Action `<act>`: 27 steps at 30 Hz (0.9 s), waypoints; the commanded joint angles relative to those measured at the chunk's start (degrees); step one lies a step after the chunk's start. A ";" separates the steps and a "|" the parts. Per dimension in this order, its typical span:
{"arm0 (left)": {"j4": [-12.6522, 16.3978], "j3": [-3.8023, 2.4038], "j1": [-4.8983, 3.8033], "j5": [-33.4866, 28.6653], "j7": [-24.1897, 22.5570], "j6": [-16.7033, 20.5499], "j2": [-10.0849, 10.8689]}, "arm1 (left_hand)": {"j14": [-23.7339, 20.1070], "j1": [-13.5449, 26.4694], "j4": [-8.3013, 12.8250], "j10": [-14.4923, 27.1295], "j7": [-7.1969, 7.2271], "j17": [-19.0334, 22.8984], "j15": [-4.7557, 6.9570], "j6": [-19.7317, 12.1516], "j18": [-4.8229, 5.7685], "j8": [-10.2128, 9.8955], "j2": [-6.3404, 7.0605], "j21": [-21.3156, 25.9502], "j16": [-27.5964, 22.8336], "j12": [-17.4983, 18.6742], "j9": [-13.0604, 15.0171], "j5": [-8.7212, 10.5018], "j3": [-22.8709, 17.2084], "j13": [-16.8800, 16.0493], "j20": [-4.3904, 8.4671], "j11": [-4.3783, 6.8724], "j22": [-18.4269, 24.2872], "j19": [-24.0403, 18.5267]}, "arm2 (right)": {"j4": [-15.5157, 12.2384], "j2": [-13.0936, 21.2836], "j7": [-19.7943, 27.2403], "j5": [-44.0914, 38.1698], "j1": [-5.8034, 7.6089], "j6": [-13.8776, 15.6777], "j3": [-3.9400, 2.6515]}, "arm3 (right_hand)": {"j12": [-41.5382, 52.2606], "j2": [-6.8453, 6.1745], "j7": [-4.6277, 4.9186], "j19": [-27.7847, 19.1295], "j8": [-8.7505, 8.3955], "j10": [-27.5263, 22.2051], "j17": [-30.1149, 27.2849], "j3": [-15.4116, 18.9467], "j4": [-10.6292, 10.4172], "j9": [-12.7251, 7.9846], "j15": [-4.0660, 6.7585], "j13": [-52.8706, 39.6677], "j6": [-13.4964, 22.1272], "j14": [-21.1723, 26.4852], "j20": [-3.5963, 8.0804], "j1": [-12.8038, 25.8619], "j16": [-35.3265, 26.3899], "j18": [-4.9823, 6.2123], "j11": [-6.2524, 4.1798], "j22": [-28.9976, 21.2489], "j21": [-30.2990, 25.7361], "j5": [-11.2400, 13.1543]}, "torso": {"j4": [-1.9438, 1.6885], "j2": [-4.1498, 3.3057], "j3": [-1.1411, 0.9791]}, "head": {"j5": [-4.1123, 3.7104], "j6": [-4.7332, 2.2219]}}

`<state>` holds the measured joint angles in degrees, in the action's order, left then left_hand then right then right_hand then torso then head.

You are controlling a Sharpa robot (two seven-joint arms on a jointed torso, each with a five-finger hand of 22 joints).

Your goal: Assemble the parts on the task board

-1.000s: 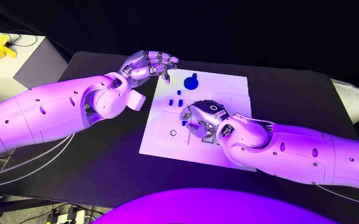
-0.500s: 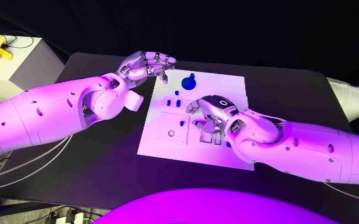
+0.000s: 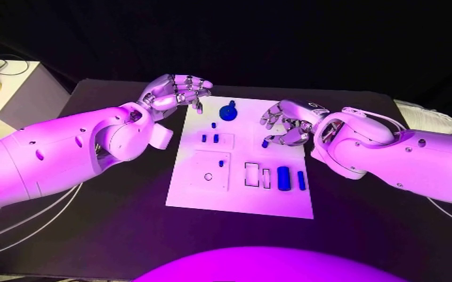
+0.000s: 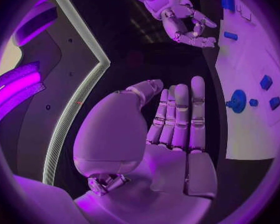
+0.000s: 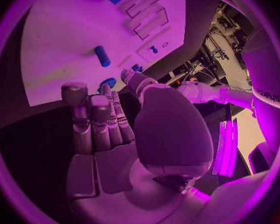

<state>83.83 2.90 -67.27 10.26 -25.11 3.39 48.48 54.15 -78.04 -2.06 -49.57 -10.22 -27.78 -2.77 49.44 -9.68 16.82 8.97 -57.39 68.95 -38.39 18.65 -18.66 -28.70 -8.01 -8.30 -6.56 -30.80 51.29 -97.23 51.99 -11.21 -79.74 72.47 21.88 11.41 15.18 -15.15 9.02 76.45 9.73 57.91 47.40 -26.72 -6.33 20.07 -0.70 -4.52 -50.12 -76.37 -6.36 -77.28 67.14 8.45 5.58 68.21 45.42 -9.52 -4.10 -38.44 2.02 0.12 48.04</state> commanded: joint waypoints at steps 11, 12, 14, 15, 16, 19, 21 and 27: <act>-0.14 -0.03 0.28 -0.31 -0.18 -1.66 -0.16 | 0.18 -0.34 -0.15 -0.03 -0.14 -0.08 -0.12 -0.04 -0.90 -0.13 0.07 0.24 0.06 0.27 -0.09 -0.02 0.32 0.10 -0.02 -0.20 0.08 0.31 | 2.39 -0.05 0.24 -8.39 0.16 -7.23 0.07 | 0.16 2.88 -0.38 1.07 -1.03 -4.36 -1.64 17.11 -7.52 -0.34 -0.61 0.71 -0.34 0.04 -0.34 -8.07 -0.30 -0.71 0.57 -1.43 -3.03 0.31 | -0.02 -0.04 -0.03 | 0.00 -0.59; -0.14 -0.03 0.28 -0.31 -0.17 -1.67 -0.16 | 0.18 -0.34 -0.15 -0.03 -0.14 -0.08 -0.12 -0.04 -0.90 -0.13 0.07 0.24 0.06 0.27 -0.09 -0.02 0.32 0.10 -0.02 -0.20 0.08 0.31 | 2.63 -0.31 0.08 -8.70 0.02 -7.38 0.09 | 0.26 2.97 -0.39 1.12 -1.05 -4.44 -1.60 17.52 -8.00 -0.34 -0.62 0.70 -0.38 0.01 -0.34 -8.52 -0.23 -0.71 0.58 -1.43 -3.07 0.29 | -0.05 -0.04 -0.01 | 0.05 -0.56; -0.15 -0.03 0.29 -0.31 -0.15 -1.68 -0.16 | 0.18 -0.34 -0.15 -0.03 -0.14 -0.08 -0.12 -0.04 -0.90 -0.13 0.07 0.24 0.06 0.27 -0.09 -0.02 0.32 0.10 -0.02 -0.20 0.08 0.31 | 2.96 -0.76 -0.14 -9.14 -0.24 -7.53 0.12 | 0.45 3.15 -0.33 1.26 -1.04 -4.47 -1.44 18.03 -8.71 -0.34 -0.62 0.68 -0.52 -0.08 -0.33 -9.26 -0.05 -0.73 0.57 -1.35 -2.97 0.21 | -0.07 0.01 0.06 | 0.20 -0.45; -0.15 -0.03 0.30 -0.31 -0.14 -1.68 -0.15 | 0.18 -0.34 -0.15 -0.03 -0.14 -0.08 -0.12 -0.04 -0.90 -0.13 0.07 0.24 0.06 0.27 -0.09 -0.02 0.32 0.10 -0.02 -0.20 0.08 0.31 | 3.09 -0.98 -0.26 -9.39 -0.40 -7.59 0.13 | 0.73 3.44 -0.25 1.52 -0.92 -4.22 -1.10 18.03 -9.15 -0.30 -0.54 0.65 -0.87 -0.31 -0.29 -9.99 0.24 -0.80 0.49 -1.09 -2.49 -0.07 | -0.11 0.01 0.08 | 0.19 -0.39; -0.15 -0.03 0.30 -0.31 -0.13 -1.68 -0.14 | 0.18 -0.34 -0.15 -0.03 -0.14 -0.08 -0.12 -0.04 -0.90 -0.13 0.07 0.24 0.06 0.27 -0.09 -0.02 0.32 0.10 -0.02 -0.20 0.08 0.31 | 3.22 -1.21 -0.42 -9.63 -0.55 -7.66 0.15 | 0.99 3.61 -0.09 1.75 -0.81 -3.91 -0.72 17.90 -9.36 -0.27 -0.49 0.61 -1.15 -0.56 -0.21 -10.52 0.53 -0.85 0.41 -0.86 -2.06 -0.32 | -0.12 0.02 0.10 | 0.18 -0.29; -0.08 -0.03 0.31 -0.31 -0.10 -1.66 -0.06 | 0.18 -0.34 -0.15 -0.03 -0.14 -0.08 -0.12 -0.04 -0.90 -0.13 0.07 0.24 0.06 0.27 -0.09 -0.02 0.32 0.10 -0.02 -0.20 0.08 0.31 | 3.75 -1.89 -0.94 -10.41 -0.98 -7.66 0.20 | 1.80 4.10 -0.28 2.79 -0.35 -2.51 1.15 16.87 -9.77 -0.16 -0.28 0.54 -2.36 -1.66 0.16 -11.84 1.88 -1.24 0.13 0.52 0.54 -0.68 | -0.07 -0.01 0.12 | 0.28 -0.17; -0.01 -0.03 0.31 -0.31 -0.10 -1.66 -0.03 | 0.18 -0.34 -0.15 -0.03 -0.14 -0.08 -0.12 -0.04 -0.90 -0.13 0.07 0.24 0.06 0.27 -0.09 -0.02 0.32 0.10 -0.02 -0.20 0.08 0.31 | 4.05 -2.29 -1.21 -10.77 -1.28 -7.45 0.22 | 2.01 4.23 -0.09 3.15 -0.09 -1.92 1.70 16.17 -9.95 -0.13 -0.22 0.58 -3.13 -1.99 0.27 -12.21 2.29 -1.41 0.10 1.05 1.49 -0.34 | 0.00 -0.05 0.12 | 0.40 -0.11; 0.20 -0.03 0.31 -0.31 -0.10 -1.68 0.03 | 0.18 -0.34 -0.15 -0.03 -0.14 -0.08 -0.12 -0.04 -0.90 -0.13 0.07 0.24 0.06 0.27 -0.09 -0.02 0.32 0.10 -0.02 -0.20 0.08 0.31 | 4.42 -3.55 -1.65 -11.65 -2.14 -6.73 0.26 | 2.22 4.20 -0.45 4.27 0.39 0.26 3.96 13.11 -10.18 -0.22 -0.02 0.71 -5.23 -3.27 0.56 -12.42 3.88 -1.91 -0.19 2.95 4.77 -0.21 | -0.04 -0.04 0.04 | 0.45 0.12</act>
<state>83.81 2.91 -66.97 10.25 -24.91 2.68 48.55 54.15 -78.04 -2.08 -49.57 -10.21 -27.78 -2.77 49.45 -9.69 16.82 8.97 -57.39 68.95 -38.39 18.64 -18.67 -28.68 -7.97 -8.30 -6.56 -30.78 51.29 -92.84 48.65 -12.20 -89.09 70.42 15.73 11.68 17.19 -10.91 8.43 80.35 9.96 58.04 51.38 -13.61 -16.48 19.86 -0.70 -3.86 -55.12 -79.47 -5.75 -89.09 70.96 7.52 5.28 71.14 50.10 -9.61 -4.13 -38.47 2.10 0.55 48.09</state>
